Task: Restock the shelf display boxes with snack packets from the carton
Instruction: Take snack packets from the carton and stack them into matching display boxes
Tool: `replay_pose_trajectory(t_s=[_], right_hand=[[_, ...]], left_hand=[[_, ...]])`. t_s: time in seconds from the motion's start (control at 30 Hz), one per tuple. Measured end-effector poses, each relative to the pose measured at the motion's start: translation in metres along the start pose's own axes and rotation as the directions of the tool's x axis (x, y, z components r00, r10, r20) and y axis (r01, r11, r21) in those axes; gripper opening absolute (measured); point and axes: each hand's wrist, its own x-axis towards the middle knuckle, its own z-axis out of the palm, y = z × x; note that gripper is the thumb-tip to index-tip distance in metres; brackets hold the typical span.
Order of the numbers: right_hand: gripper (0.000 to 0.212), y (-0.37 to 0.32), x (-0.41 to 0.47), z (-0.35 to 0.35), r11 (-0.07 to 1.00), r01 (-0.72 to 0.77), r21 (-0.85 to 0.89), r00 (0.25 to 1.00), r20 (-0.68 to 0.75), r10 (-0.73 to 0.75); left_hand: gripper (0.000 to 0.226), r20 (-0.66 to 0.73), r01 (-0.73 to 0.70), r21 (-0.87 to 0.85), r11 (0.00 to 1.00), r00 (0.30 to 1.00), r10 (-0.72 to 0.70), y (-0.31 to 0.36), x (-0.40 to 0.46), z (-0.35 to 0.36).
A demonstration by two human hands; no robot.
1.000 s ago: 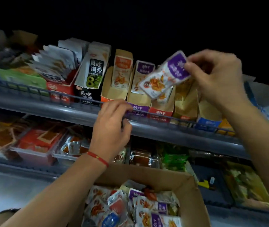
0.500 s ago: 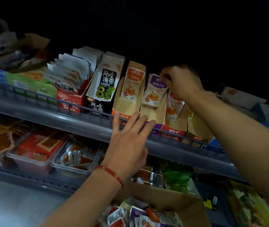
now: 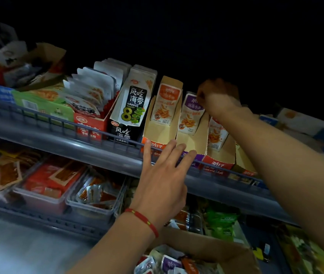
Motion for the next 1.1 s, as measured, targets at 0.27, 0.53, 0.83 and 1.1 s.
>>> replay_pose_trajectory(t_s=[0.27,0.53,0.83,1.1], right_hand=[[0.021,0.003,0.001,0.002,0.999,-0.026,-0.046,1.0,-0.009,0.026],[0.021,0.006,-0.017,-0.017,1.0,0.013,0.015,0.998,-0.061,-0.012],[0.03,0.04,-0.193,-0.032,0.932,0.164,0.323,0.974,-0.204,-0.101],[0.02,0.052,-0.336,0.066,0.912,0.004,0.411,0.822,0.517,-0.237]], left_hand=[[0.077,0.039,0.017,0.001,1.0,0.999,-0.017,0.002,-0.001,0.001],[0.077,0.03,0.012,-0.01,1.0,0.999,-0.012,0.004,-0.001,0.002],[0.022,-0.099,-0.213,-0.056,0.975,0.973,0.207,0.015,-0.039,0.013],[0.022,0.668,-0.016,-0.154,0.988,0.735,0.116,0.034,-0.106,0.091]])
